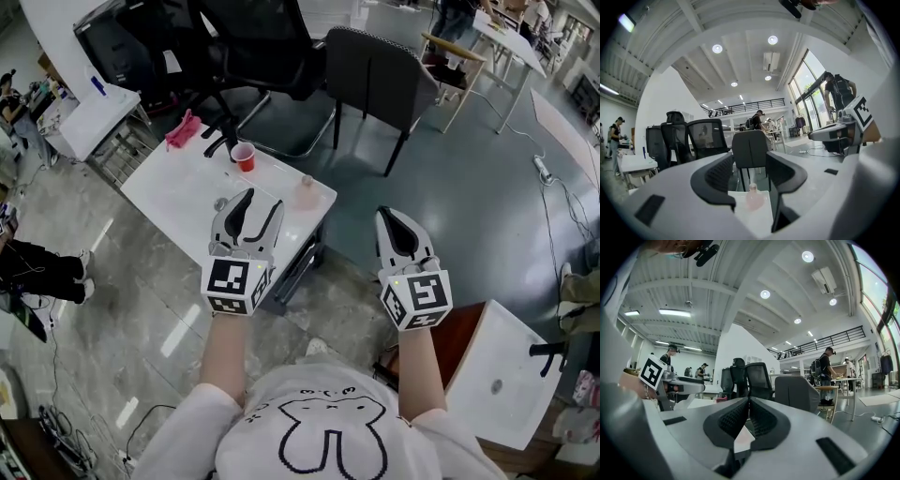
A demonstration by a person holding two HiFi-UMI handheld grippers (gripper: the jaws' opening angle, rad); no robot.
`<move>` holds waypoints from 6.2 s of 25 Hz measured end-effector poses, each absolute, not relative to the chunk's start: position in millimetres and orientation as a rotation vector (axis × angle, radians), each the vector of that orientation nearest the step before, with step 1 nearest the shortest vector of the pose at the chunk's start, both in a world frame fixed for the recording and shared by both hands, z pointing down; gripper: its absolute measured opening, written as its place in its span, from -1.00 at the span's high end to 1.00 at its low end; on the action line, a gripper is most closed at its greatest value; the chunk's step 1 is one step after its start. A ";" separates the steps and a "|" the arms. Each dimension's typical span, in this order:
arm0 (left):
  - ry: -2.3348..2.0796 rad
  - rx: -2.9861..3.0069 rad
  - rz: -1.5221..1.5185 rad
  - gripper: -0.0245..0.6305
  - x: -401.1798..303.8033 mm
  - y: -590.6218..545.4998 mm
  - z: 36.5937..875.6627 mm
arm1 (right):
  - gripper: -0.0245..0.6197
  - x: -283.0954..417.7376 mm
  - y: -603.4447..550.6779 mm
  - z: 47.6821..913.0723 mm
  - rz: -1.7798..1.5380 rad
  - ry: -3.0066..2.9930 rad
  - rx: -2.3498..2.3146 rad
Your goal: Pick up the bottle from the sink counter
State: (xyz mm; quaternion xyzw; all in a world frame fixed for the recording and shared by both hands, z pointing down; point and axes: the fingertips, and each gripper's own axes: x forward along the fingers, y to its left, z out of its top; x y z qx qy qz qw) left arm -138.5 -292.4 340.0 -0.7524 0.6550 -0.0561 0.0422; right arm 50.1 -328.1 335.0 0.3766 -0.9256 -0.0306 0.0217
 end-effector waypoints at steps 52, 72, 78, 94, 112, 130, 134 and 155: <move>1.578 -2.796 -0.574 0.22 -105.5 -492.2 541.7 | 0.83 20.8 -381.7 451.8 0.195 -2.518 1.436; 1.518 -2.722 -0.557 0.56 -107.1 -496.7 552.1 | 0.83 4.9 -379.8 477.0 0.259 -2.461 1.466; 1.470 -2.779 -0.628 0.54 -106.5 -496.2 558.3 | 0.83 -1.9 -375.7 474.4 0.264 -2.456 1.486; 1.439 -2.838 -0.595 0.61 -110.1 -489.9 552.1 | 0.83 -13.7 -371.2 473.8 0.269 -2.458 1.510; 1.576 -2.781 -0.499 0.62 -133.7 -449.9 518.6 | 0.83 -19.7 -345.3 451.0 0.216 -2.547 1.416; 1.722 -2.625 -0.332 0.62 -157.8 -389.1 440.5 | 0.83 -29.7 -306.2 404.8 0.057 -2.683 1.312; 1.724 -2.600 -0.308 0.62 -166.4 -378.2 423.1 | 0.83 -35.1 -299.0 392.5 0.018 -2.696 1.306; 1.564 -2.539 -0.116 0.62 -205.1 -348.9 320.1 | 0.83 -62.1 -297.7 329.9 -0.113 -2.696 1.533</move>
